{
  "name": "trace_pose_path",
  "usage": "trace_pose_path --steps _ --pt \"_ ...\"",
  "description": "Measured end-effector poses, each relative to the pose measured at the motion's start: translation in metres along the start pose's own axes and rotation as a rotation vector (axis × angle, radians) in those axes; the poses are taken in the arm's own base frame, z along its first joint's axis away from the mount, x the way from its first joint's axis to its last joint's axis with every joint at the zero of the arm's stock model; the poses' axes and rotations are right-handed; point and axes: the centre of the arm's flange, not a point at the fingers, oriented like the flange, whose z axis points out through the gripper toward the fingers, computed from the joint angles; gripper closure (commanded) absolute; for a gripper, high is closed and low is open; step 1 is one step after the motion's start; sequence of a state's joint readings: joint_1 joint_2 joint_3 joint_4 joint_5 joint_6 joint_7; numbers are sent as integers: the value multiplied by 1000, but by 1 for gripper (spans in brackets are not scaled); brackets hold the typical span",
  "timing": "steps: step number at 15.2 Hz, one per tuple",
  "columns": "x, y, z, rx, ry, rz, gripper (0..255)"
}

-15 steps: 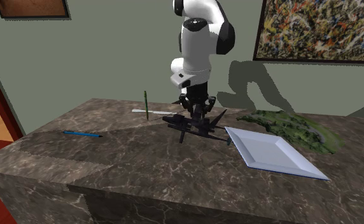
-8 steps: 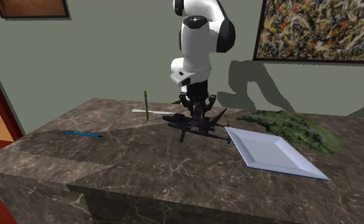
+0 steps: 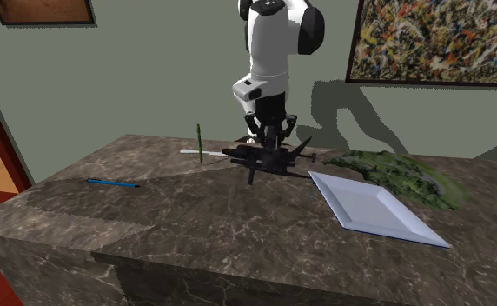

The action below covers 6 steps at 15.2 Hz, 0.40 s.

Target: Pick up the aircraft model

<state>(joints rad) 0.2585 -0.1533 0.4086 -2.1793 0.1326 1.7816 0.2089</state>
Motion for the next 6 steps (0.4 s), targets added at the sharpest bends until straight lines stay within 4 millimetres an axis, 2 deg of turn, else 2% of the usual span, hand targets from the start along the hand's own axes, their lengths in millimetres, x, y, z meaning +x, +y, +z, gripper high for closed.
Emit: trace_pose_path --steps 6 --pt "-8 3 -29 0 0 0 255"
